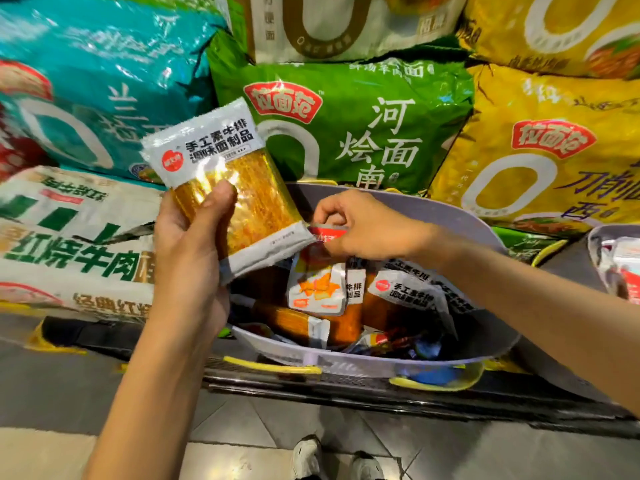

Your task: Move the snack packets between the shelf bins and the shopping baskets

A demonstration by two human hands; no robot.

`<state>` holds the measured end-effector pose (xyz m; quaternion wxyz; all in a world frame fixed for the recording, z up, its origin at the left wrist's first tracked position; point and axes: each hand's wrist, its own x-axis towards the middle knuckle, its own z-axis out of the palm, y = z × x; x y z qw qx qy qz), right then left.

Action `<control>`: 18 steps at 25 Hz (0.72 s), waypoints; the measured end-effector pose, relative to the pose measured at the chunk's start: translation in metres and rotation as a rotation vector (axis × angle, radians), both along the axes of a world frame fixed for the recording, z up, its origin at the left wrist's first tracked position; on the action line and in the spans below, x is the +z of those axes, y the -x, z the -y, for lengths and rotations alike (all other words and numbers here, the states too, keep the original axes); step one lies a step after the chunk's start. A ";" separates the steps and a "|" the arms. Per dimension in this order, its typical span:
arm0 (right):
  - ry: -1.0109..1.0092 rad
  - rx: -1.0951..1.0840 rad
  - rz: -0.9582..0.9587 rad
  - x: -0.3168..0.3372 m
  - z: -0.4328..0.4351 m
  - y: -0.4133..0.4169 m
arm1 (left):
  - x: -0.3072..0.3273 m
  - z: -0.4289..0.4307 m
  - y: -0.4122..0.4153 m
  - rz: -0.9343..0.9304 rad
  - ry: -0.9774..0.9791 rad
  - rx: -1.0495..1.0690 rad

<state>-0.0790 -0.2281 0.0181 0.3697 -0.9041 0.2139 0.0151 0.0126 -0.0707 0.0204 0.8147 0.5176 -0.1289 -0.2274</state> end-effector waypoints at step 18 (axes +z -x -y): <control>0.498 0.569 -0.448 -0.006 -0.015 0.059 | -0.003 0.002 0.001 0.056 -0.043 0.013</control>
